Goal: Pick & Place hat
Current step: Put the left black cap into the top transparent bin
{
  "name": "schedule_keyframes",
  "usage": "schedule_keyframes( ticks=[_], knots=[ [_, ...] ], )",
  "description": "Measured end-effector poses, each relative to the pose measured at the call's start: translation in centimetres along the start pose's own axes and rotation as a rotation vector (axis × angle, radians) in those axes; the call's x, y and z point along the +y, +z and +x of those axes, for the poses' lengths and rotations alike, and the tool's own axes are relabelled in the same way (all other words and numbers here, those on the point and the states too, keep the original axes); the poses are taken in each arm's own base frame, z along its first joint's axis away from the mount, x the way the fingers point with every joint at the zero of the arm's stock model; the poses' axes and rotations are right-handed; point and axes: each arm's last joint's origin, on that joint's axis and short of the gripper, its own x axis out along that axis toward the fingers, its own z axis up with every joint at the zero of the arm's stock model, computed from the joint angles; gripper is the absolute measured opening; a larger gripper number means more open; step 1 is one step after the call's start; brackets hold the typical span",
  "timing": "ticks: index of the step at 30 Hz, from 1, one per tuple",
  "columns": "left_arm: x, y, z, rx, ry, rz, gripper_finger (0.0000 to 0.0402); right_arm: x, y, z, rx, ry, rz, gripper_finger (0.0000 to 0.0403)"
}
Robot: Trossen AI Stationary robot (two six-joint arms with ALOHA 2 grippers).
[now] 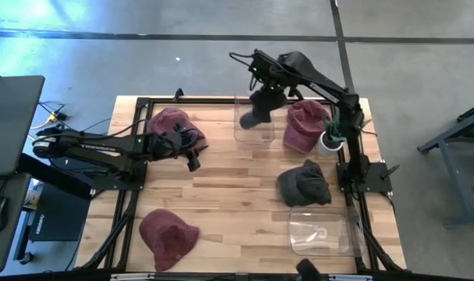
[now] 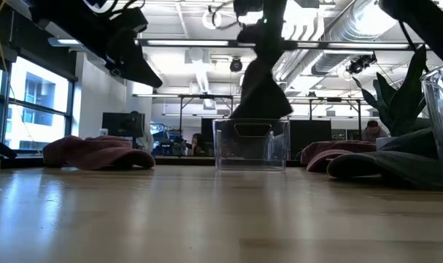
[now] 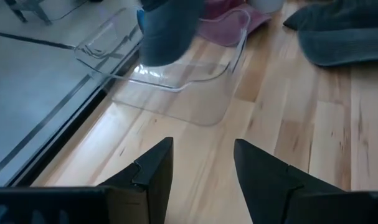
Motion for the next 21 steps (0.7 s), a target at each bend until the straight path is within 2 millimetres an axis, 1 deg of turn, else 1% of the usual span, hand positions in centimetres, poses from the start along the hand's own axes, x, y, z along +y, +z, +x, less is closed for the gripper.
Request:
schedule_keyframes(
  ticks=[4,8,10,12,17,21],
  knots=[
    [-0.1,-0.2,0.3,0.014,0.002,0.006,0.0163,-1.2,0.8,2.7,0.033,0.07,0.053,0.0027],
    [-0.3,0.0,0.8,0.001,0.002,0.001,0.0163,-2.4,1.1,4.6,0.047,0.04,0.065,0.0026],
    [-0.4,0.2,1.0,-0.024,0.001,-0.008,0.0163,-2.7,1.3,4.9,0.03,0.042,0.074,0.0032],
    [-0.6,0.8,1.3,-0.084,0.001,-0.015,0.0163,-2.8,1.5,4.9,0.025,0.068,0.068,0.0039],
    [-1.2,2.0,2.8,-0.229,0.004,-0.03,0.0163,-2.4,1.6,4.9,0.021,0.176,0.015,0.0041],
    [-1.9,2.5,4.0,-0.321,0.008,0.061,0.0164,-2.1,1.4,4.8,0.051,0.267,-0.027,0.0034]
  ],
)
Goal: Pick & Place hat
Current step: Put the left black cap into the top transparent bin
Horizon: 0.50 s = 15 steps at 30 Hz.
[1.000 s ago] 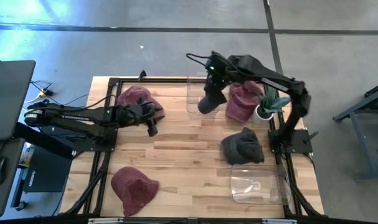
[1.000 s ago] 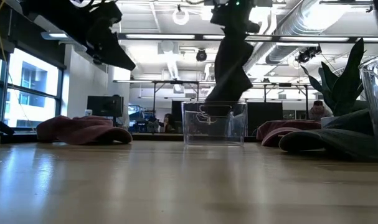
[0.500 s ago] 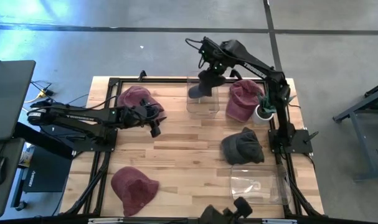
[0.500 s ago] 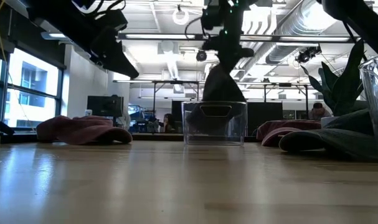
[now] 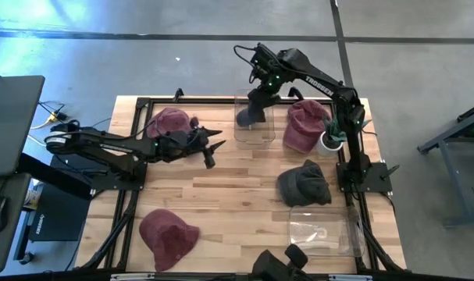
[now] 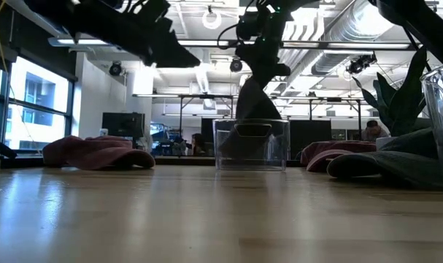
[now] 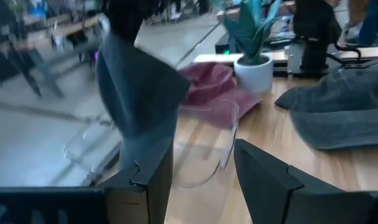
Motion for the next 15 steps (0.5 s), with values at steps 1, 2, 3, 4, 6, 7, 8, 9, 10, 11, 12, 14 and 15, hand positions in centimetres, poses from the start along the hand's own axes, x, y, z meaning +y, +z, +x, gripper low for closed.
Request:
schedule_keyframes(
  ticks=[1,2,3,4,6,7,8,9,10,11,12,14,15],
  knots=[
    [-0.1,-0.1,0.2,-0.006,0.0,0.021,0.0164,0.0,-0.2,0.0,0.019,0.014,-0.002,0.0033],
    [-0.2,-0.2,0.4,-0.006,0.0,0.037,0.0164,0.0,-0.4,0.0,0.044,0.019,0.0,0.0033],
    [-0.3,-0.4,0.6,-0.001,0.003,0.049,0.0164,0.0,-0.7,-0.1,0.076,0.012,0.009,0.0033],
    [-0.4,-0.6,0.7,0.008,0.006,0.057,0.0164,-0.1,-1.1,-0.3,0.103,-0.011,0.031,0.0034],
    [-0.5,-1.1,1.0,0.038,0.011,0.074,0.0164,-0.4,-1.5,-0.7,0.115,-0.108,0.071,0.0035],
    [-0.5,-1.1,1.0,0.044,0.017,0.077,0.0164,-0.4,-1.6,-1.1,0.093,-0.164,0.078,0.0035],
    [-0.5,-1.1,1.0,0.04,0.023,0.079,0.0164,-0.5,-1.5,-1.5,0.059,-0.208,0.09,0.0034],
    [-0.5,-1.1,1.0,0.038,0.03,0.087,0.0164,-0.6,-1.4,-1.8,0.023,-0.236,0.103,0.0033],
    [-0.5,-1.1,1.0,0.041,0.039,0.099,0.0164,-0.6,-1.2,-2.1,-0.016,-0.246,0.112,0.0032],
    [-0.4,-1.1,1.0,0.045,0.048,0.103,0.0164,-0.8,-0.9,-2.3,-0.053,-0.244,0.118,0.0032],
    [-0.4,-1.1,1.0,0.049,0.058,0.104,0.0164,-0.8,-0.6,-2.3,-0.081,-0.234,0.117,0.0031],
    [-0.3,-1.1,1.0,0.053,0.082,0.099,0.0163,-1.0,-0.2,-2.2,-0.105,-0.197,0.123,0.0032],
    [-0.3,-1.2,1.0,0.058,0.093,0.099,0.0163,-1.1,0.1,-1.9,-0.115,-0.174,0.125,0.0033]
  ],
)
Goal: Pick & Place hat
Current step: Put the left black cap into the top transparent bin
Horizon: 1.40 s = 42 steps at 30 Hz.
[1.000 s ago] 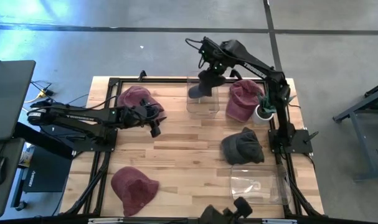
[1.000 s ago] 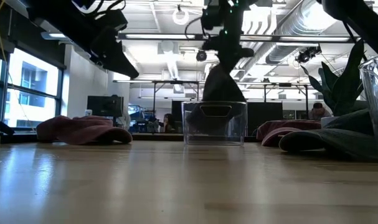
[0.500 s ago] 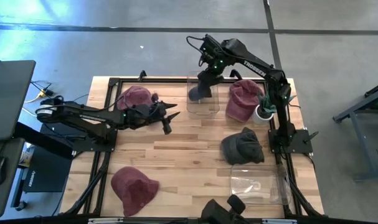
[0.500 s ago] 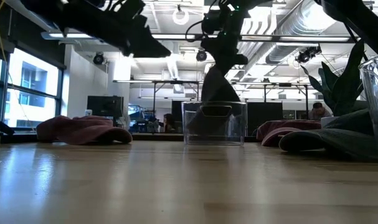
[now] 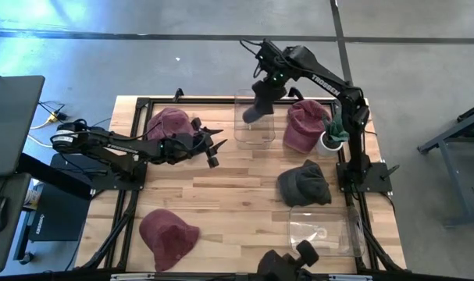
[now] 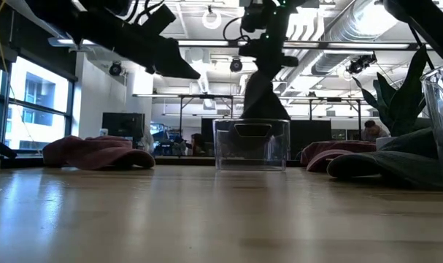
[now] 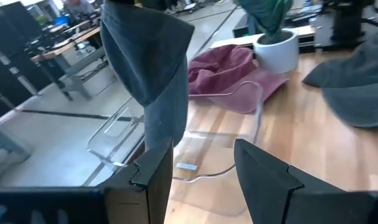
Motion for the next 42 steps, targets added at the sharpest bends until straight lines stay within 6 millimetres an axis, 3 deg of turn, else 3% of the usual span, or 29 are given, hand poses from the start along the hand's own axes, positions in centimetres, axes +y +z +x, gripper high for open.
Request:
schedule_keyframes(
  ticks=[14,20,27,33,39,42],
  knots=[
    [0.1,-0.4,0.0,0.045,0.055,0.016,0.0163,1.4,-0.4,3.6,0.01,0.16,-0.116,0.006],
    [0.0,-0.6,0.0,0.069,0.049,0.03,0.0163,1.4,-0.7,4.4,0.017,0.184,-0.218,0.0133],
    [0.0,-0.7,0.0,0.074,0.048,0.033,0.0163,1.7,-0.8,4.3,-0.014,-0.039,-0.437,0.0224],
    [0.0,-0.7,0.0,0.071,0.035,0.032,0.0163,4.8,-1.4,3.6,-0.046,-0.202,-0.864,0.0237],
    [0.0,-0.8,0.0,0.079,0.031,0.037,0.0163,9.1,-2.4,2.3,-0.13,-0.326,-1.16,0.0224],
    [0.0,-0.9,0.0,0.087,0.028,0.042,0.0163,10.2,-2.8,2.0,-0.136,-0.324,-1.288,0.0215]
  ],
)
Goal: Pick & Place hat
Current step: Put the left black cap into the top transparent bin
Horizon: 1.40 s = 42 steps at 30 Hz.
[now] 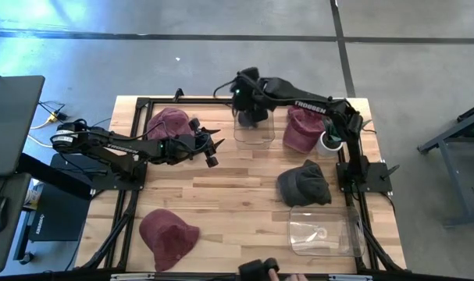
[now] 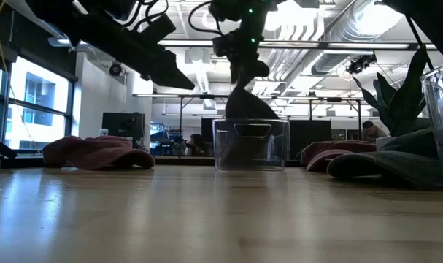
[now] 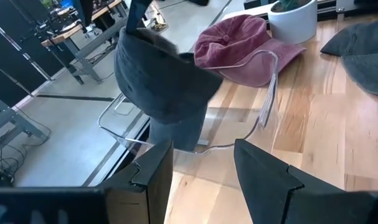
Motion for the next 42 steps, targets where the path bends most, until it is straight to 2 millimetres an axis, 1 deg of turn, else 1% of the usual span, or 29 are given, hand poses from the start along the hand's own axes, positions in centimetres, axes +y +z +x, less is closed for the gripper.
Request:
schedule_keyframes(
  ticks=[4,6,10,15,18,19,20,22,24,26,28,31,33,35,37,38,42],
  knots=[
    [0.0,0.0,0.0,0.002,-0.001,0.001,0.0163,0.0,-0.1,0.2,-0.048,0.049,-0.19,0.0204],
    [0.0,-0.1,0.0,0.007,-0.002,0.005,0.0163,0.0,-0.3,0.4,-0.066,0.073,-0.213,0.0195],
    [-0.1,-0.2,0.0,0.021,-0.006,0.014,0.0163,-0.4,-0.8,0.8,-0.067,0.087,-0.135,0.0157],
    [-0.1,-0.2,0.0,0.022,-0.007,0.027,0.0163,-0.7,-2.3,1.9,-0.048,0.156,-0.048,0.0078],
    [-0.1,-0.2,0.0,0.022,-0.007,0.028,0.0163,-0.6,-2.8,2.5,0.003,0.155,0.04,0.0025],
    [-0.1,-0.2,0.0,0.021,-0.009,0.028,0.0163,-0.6,-2.8,2.4,0.019,0.145,0.071,0.0015],
    [-0.1,-0.2,0.0,0.021,-0.009,0.028,0.0163,-0.5,-2.7,2.3,0.031,0.14,0.098,0.0012],
    [-0.1,-0.2,0.0,0.021,-0.009,0.026,0.0163,-0.3,-2.6,1.6,0.044,0.14,0.162,0.0019],
    [-0.1,-0.2,0.0,0.021,-0.009,0.024,0.0163,-0.1,-2.5,0.5,0.04,0.139,0.225,0.0026],
    [0.0,-0.1,-0.1,0.036,-0.012,0.025,0.0163,0.0,-2.6,-0.9,0.038,0.137,0.26,0.0023],
    [0.3,0.7,-0.2,0.069,-0.019,0.005,0.0163,-0.2,-2.5,-2.1,0.046,0.093,0.307,0.0011],
    [0.8,2.2,-0.6,0.137,-0.053,-0.036,0.0163,-0.9,-3.0,-3.1,0.086,0.052,0.425,0.0009],
    [0.9,3.0,-0.7,0.179,-0.08,-0.055,0.0163,-1.8,-3.7,-3.3,0.077,0.071,0.563,0.0014],
    [1.1,3.6,-0.8,0.206,-0.09,-0.069,0.0163,-2.5,-4.5,-3.1,0.074,0.162,0.73,0.0015],
    [1.2,4.0,-0.9,0.204,-0.089,-0.088,0.0163,-3.2,-5.4,-2.5,0.087,0.223,0.923,0.0012],
    [1.2,4.0,-0.9,0.202,-0.089,-0.091,0.0163,-3.7,-5.9,-2.0,0.078,0.235,0.99,0.0009],
    [1.3,3.9,-0.9,0.211,-0.077,-0.102,0.0163,-5.1,-7.9,0.2,0.091,0.264,1.078,0.0006]
  ],
)
